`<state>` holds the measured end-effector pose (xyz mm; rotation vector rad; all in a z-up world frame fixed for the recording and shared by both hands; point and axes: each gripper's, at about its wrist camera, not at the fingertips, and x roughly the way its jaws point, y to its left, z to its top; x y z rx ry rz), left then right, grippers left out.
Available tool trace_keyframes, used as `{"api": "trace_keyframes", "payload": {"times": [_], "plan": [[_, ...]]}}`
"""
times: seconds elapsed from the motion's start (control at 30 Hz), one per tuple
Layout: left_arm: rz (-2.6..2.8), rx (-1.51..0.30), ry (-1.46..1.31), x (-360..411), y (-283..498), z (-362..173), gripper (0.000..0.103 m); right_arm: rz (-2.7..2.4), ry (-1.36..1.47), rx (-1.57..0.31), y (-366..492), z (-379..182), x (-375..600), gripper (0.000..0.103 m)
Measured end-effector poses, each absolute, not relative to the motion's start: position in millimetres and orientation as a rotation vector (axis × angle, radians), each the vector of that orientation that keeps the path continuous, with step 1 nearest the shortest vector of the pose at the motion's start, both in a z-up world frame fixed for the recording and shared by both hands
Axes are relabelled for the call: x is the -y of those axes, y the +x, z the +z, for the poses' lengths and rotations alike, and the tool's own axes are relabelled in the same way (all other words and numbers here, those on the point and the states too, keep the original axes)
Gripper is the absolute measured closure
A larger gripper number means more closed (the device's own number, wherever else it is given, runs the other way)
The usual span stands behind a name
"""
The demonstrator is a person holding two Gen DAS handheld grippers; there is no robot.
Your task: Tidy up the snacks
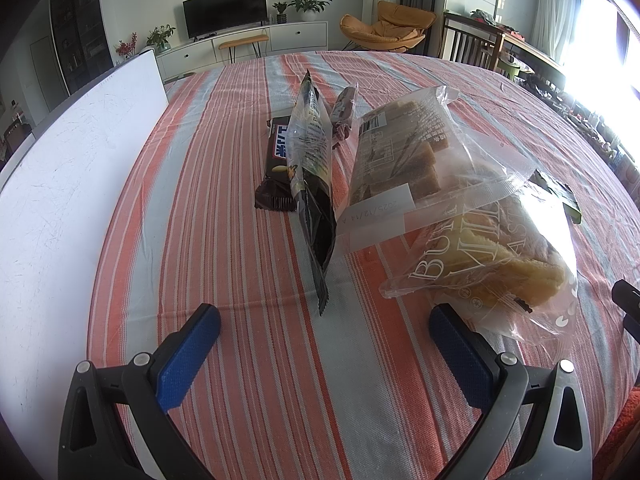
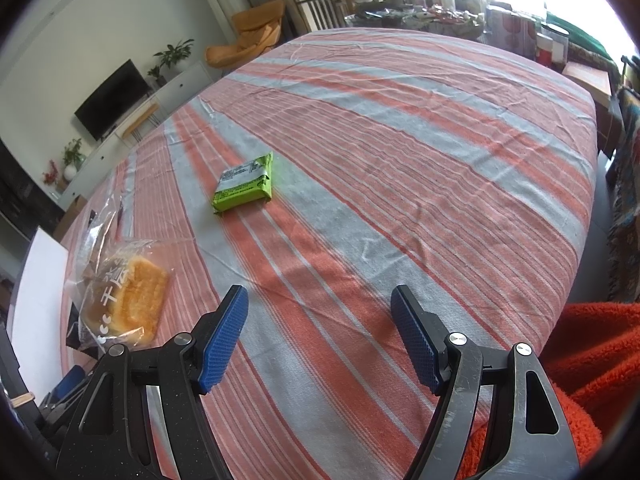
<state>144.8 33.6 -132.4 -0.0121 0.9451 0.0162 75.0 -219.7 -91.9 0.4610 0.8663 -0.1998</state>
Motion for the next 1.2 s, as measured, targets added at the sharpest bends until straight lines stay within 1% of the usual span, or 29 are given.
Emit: {"api": "trace_keyframes", "payload": {"times": [1.2], "plan": [[0.017,-0.944,-0.010,-33.2,144.8,-132.5,0.000,-0.194,0.468,-0.864,73.6,-92.0,221.8,0.025]]}}
